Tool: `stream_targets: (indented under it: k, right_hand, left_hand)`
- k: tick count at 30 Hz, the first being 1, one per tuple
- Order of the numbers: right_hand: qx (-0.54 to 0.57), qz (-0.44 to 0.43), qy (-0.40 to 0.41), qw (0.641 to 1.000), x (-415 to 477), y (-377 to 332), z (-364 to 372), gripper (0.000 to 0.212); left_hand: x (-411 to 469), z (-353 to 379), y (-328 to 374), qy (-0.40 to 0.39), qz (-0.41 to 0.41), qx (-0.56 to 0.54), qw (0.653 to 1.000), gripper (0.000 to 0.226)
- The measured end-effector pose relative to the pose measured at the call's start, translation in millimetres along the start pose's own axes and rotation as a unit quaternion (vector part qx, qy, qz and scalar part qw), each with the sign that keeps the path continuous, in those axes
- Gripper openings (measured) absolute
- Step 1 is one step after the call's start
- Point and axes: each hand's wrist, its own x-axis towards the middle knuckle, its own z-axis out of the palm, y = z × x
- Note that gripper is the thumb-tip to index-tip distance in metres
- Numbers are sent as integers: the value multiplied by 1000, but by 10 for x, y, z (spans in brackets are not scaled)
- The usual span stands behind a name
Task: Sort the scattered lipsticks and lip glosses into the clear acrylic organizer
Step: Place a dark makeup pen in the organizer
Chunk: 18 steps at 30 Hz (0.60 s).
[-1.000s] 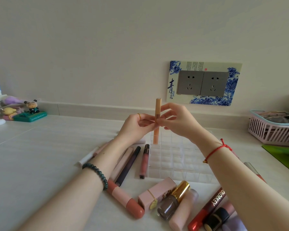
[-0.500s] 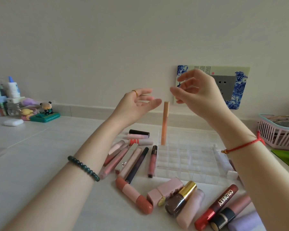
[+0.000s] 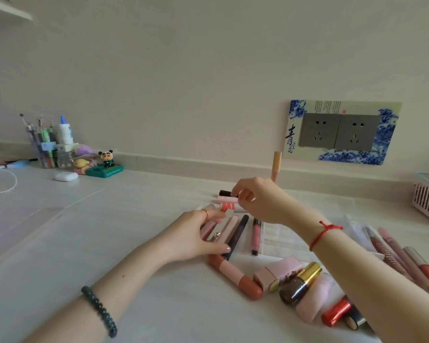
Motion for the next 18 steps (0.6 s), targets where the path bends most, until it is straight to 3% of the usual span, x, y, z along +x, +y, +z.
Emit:
stream_targets:
  k: [8, 12, 14, 17, 18]
  right_hand:
    - [-207, 42, -126, 969, 249, -46, 201, 39]
    - [-244, 57, -161, 955, 254, -36, 262, 28]
    - [-254, 68, -161, 951, 266, -27, 291, 12]
    - [-262, 72, -162, 949, 280, -15, 324, 7]
    - [-256, 73, -166, 950, 287, -8, 333, 14]
  left_hand:
    - [55, 24, 30, -34, 22, 34, 999, 63]
    - [69, 22, 36, -51, 19, 39, 998, 65]
    - [78, 21, 49, -53, 19, 45, 997, 66]
    - [82, 14, 68, -57, 13, 49, 997, 64]
    - [79, 12, 72, -57, 9, 49, 997, 64]
